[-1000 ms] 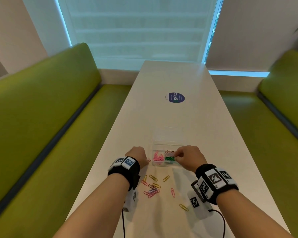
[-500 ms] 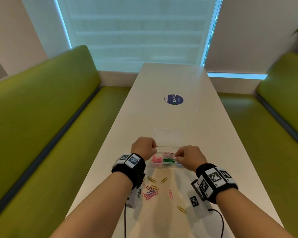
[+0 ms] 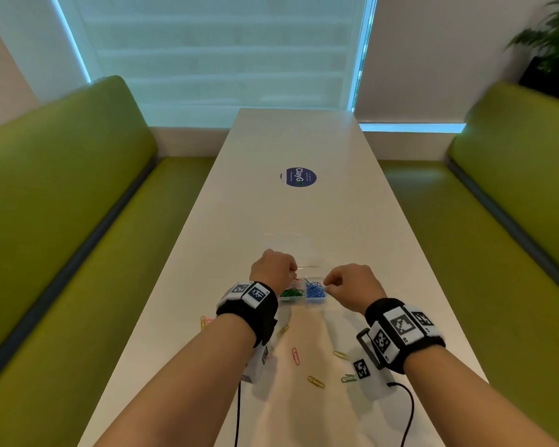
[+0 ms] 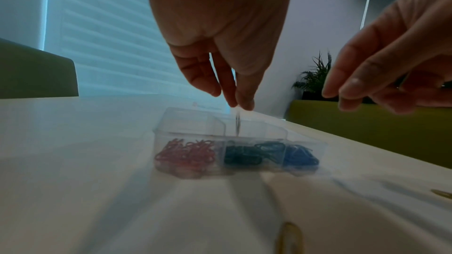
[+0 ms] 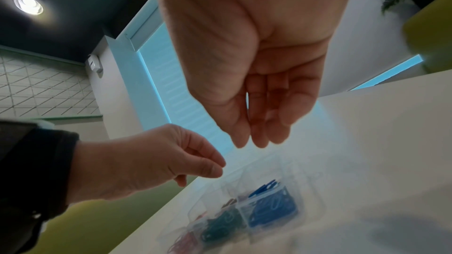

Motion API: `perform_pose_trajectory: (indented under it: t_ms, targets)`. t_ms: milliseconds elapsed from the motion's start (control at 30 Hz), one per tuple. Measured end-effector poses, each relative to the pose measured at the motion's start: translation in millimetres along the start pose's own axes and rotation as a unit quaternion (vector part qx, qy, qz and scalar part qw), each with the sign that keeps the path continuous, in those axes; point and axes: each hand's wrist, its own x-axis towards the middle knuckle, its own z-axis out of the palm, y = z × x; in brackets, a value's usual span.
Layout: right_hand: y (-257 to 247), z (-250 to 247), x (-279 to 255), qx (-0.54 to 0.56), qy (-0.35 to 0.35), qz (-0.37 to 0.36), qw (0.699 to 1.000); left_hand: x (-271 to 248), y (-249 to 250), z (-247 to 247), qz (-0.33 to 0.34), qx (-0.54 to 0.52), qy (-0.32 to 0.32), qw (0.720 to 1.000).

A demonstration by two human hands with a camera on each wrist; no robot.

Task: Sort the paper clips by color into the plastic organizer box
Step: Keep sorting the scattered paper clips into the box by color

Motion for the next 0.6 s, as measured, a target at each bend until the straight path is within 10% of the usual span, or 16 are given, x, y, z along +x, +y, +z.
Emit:
perform_pose_trajectory:
  t_ms: [600]
  targets:
    - [63, -1, -54, -0.014, -0.039, 0.107, 0.993, -70, 27, 10, 0.069, -0.061, -0.006, 0.996]
